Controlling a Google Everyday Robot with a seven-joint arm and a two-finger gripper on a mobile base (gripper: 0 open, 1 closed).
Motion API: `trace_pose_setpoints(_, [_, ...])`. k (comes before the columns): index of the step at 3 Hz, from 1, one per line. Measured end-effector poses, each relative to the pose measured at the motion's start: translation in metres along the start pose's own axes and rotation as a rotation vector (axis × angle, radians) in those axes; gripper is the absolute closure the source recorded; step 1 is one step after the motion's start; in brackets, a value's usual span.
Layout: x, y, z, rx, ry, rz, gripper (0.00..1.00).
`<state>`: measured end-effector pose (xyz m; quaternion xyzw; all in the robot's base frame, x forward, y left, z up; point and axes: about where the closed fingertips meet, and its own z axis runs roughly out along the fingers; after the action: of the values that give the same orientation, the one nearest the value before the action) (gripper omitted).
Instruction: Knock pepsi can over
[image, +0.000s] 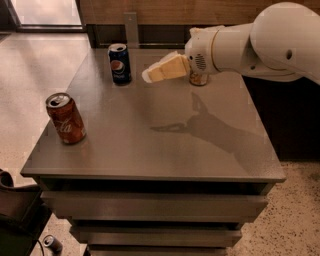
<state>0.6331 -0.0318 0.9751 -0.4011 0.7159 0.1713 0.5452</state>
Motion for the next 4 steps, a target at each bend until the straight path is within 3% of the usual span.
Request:
trace_pose_setpoints(2, [-0.009, -0.001, 0.034, -0.01, -0.041, -0.016, 0.0])
trace_pose_setpoints(4, [-0.001, 0.001, 0.078, -0.024, -0.086, 0.009, 0.0])
